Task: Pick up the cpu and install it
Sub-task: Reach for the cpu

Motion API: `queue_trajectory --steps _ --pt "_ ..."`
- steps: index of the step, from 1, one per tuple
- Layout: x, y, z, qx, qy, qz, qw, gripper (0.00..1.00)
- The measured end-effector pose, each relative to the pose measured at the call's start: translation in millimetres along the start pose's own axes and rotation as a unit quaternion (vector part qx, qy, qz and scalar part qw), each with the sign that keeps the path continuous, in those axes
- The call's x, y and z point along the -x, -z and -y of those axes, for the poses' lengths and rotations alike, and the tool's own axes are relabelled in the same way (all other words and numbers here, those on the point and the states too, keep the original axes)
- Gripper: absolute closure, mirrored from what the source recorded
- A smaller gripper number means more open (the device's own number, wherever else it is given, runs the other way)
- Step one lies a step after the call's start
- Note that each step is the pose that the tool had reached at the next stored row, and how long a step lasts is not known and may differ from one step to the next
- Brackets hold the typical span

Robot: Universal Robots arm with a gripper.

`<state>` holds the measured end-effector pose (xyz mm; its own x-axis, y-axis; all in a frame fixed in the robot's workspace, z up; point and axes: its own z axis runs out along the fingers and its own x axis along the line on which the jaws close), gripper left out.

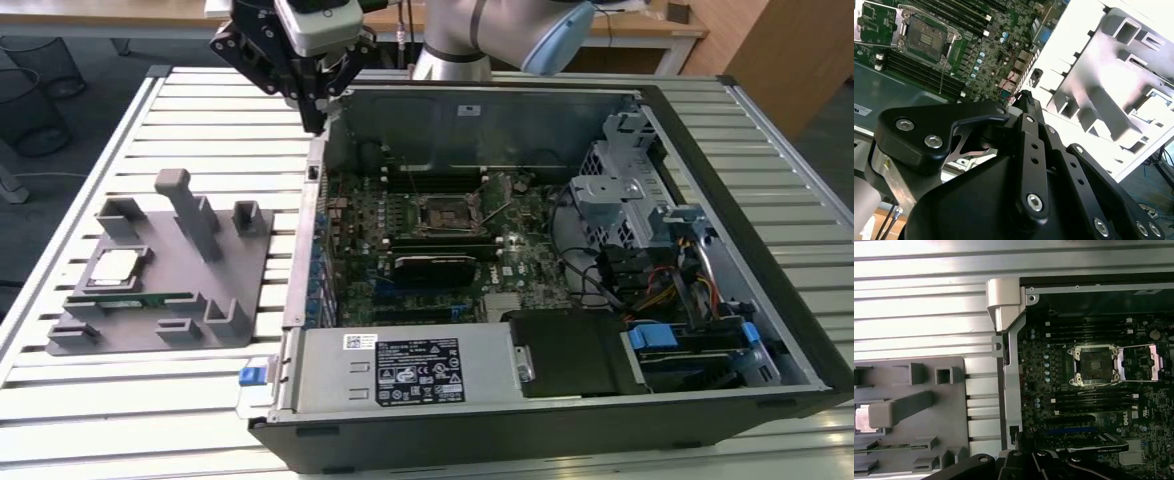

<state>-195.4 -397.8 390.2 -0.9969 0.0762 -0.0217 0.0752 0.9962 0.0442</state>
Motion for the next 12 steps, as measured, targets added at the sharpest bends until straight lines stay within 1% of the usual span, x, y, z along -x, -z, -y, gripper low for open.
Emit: queue_trajectory --steps 12 --pt "-9.7 -0.2 0.7 0.0000 0.000 -0.0001 1.0000 0.90"
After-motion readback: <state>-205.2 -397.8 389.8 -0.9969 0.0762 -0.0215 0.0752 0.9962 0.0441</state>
